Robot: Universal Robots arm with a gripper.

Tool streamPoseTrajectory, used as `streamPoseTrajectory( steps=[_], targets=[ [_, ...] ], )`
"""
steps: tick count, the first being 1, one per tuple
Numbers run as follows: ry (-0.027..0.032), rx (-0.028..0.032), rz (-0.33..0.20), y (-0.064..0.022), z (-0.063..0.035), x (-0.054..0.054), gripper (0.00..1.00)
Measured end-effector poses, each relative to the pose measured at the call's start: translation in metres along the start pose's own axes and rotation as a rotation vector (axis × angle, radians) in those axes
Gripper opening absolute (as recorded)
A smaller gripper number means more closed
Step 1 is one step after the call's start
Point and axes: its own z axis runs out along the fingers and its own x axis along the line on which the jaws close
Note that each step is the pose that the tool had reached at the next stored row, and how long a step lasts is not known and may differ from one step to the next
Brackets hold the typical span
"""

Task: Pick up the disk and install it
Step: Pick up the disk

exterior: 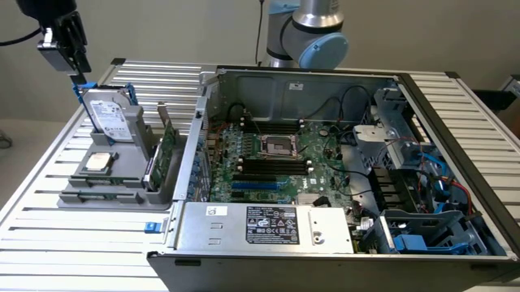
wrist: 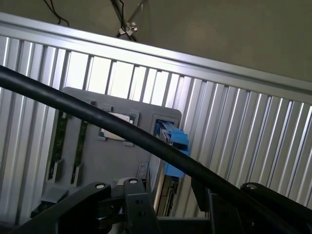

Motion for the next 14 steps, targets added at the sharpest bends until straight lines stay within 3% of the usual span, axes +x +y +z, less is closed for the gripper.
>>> streamPoseTrajectory(
  steps=[13, 14],
  targets=[
    [-0.0026, 0.0013, 0.078, -0.0016, 0.0237, -0.004, 0.48],
    [-0.0031, 0.0016, 0.095, -0.0021, 0.0296, -0.006, 0.48]
  ],
)
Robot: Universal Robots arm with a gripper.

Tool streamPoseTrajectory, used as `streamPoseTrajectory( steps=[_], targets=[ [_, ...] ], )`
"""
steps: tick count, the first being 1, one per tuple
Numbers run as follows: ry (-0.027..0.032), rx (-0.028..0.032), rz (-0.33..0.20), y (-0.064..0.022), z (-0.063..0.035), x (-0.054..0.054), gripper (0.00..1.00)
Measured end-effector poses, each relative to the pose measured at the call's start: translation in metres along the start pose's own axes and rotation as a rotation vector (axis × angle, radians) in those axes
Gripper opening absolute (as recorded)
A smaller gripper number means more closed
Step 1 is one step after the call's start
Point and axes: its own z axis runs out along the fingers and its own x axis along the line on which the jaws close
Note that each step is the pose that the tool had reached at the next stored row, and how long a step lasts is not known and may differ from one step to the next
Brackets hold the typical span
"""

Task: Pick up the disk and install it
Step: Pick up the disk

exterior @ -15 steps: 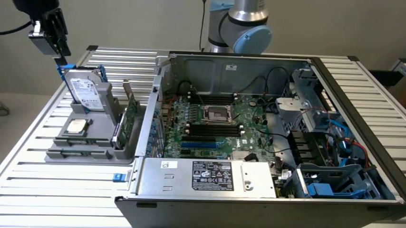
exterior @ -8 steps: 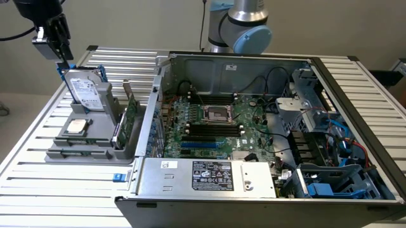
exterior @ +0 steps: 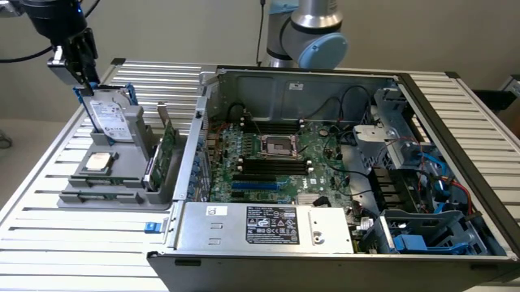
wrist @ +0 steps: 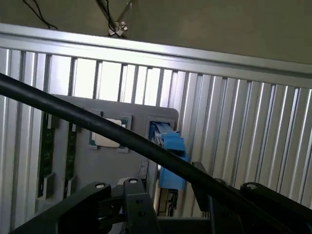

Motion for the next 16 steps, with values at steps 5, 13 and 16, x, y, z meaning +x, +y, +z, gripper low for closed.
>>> streamPoseTrajectory(
  steps=[5, 13, 16],
  targets=[
    [-0.0053, 0.0005, 0.062, 0.0112, 0.0143, -0.002, 0.48],
    [-0.0368, 0.0028, 0.061, 0.0117, 0.0225, 0.005, 0.48],
    [-0.0490, 0.0038, 0.061, 0.0115, 0.0255, 0.007, 0.48]
  ],
)
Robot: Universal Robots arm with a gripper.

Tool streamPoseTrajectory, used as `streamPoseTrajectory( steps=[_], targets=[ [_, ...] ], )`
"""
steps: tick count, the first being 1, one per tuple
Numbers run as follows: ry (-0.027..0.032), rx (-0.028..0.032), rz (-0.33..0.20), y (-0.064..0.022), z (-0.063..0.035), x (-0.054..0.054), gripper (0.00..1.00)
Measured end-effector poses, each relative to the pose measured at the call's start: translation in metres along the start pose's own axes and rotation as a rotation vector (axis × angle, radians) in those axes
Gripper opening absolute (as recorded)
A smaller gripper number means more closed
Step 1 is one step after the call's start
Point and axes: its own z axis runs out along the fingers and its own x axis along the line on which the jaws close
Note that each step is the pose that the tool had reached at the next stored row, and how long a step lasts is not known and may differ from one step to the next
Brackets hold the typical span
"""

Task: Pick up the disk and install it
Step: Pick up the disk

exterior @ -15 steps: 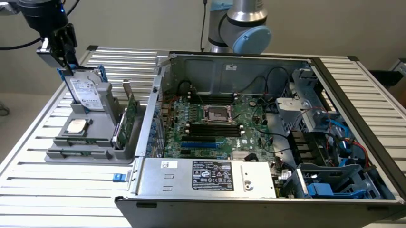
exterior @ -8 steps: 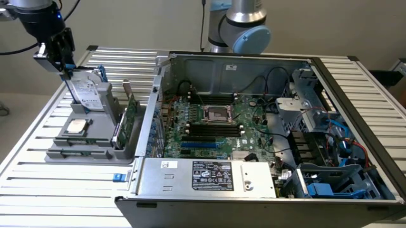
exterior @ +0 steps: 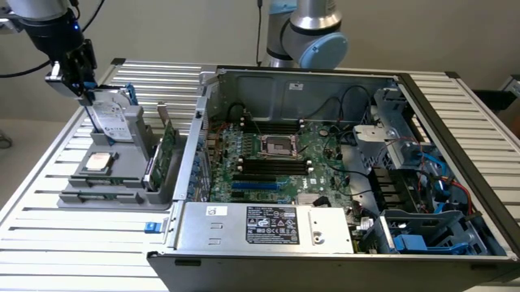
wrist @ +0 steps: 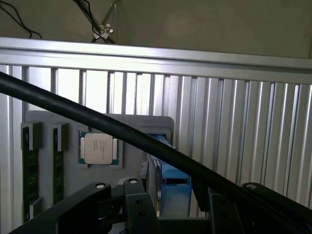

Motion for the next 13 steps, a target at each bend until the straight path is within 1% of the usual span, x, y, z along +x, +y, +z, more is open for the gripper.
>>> streamPoseTrajectory(
  steps=[4, 6, 8, 11, 12, 13],
  targets=[
    [-0.0167, -0.0006, 0.000, -0.0010, 0.0028, 0.0016, 0.48],
    [-0.0226, -0.0042, 0.000, -0.0014, 0.0038, 0.0023, 0.48],
    [-0.0264, -0.0107, 0.002, -0.0017, 0.0044, 0.0027, 0.48],
    [-0.0303, -0.0221, 0.004, -0.0025, 0.0055, 0.0029, 0.48],
    [-0.0314, -0.0251, 0.005, -0.0029, 0.0058, 0.0029, 0.48],
    [-0.0316, -0.0262, 0.006, -0.0031, 0.0061, 0.0029, 0.48]
  ],
)
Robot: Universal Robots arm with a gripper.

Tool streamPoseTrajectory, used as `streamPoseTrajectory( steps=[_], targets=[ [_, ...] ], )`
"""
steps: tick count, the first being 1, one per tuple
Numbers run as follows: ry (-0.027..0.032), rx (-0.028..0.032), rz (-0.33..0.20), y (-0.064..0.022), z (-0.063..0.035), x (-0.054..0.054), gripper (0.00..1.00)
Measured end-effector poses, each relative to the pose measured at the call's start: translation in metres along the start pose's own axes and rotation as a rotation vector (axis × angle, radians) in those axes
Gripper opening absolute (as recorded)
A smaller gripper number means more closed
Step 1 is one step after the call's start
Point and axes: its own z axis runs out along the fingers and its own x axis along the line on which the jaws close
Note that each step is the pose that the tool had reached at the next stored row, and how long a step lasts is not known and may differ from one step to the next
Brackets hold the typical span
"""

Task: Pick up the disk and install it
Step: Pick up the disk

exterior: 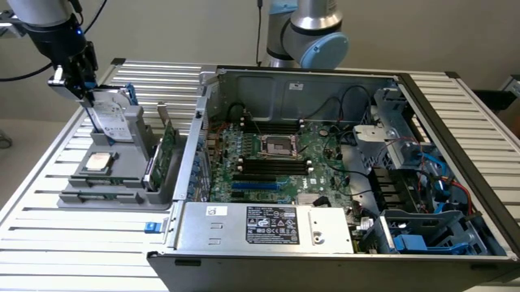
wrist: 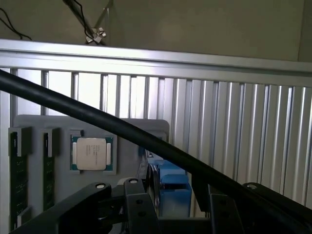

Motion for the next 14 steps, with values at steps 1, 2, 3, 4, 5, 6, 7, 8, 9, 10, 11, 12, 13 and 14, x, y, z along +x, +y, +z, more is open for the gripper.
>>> streamPoseTrajectory(
  steps=[1, 2, 3, 4, 5, 6, 7, 8, 9, 10, 11, 12, 13, 14],
  targets=[
    [0.0000, -0.0006, 0.001, -0.0002, 0.0000, 0.0000, 0.48],
    [0.0000, -0.0008, 0.001, -0.0003, 0.0000, 0.0000, 0.48],
    [0.0000, -0.0009, 0.001, -0.0004, -0.0001, 0.0001, 0.48],
    [-0.0001, -0.0008, 0.002, -0.0006, -0.0001, 0.0000, 0.48],
    [-0.0001, -0.0007, 0.002, -0.0008, 0.0000, -0.0001, 0.48],
    [0.0003, -0.0008, 0.003, -0.0010, -0.0001, -0.0003, 0.48],
    [0.0010, -0.0008, 0.003, -0.0012, 0.0000, -0.0005, 0.48],
    [0.0021, -0.0008, 0.003, -0.0012, 0.0000, -0.0009, 0.48],
    [0.0034, -0.0008, 0.004, -0.0013, 0.0000, -0.0015, 0.48],
    [0.0055, -0.0007, 0.004, -0.0014, 0.0001, -0.0021, 0.48],
    [0.0082, -0.0009, 0.005, -0.0014, 0.0002, -0.0028, 0.48],
    [0.0119, -0.0011, 0.005, -0.0015, 0.0002, -0.0034, 0.48],
    [0.0153, -0.0014, 0.006, -0.0015, 0.0002, -0.0039, 0.48],
    [0.0175, -0.0015, 0.007, -0.0016, 0.0003, -0.0041, 0.48]
  ],
)
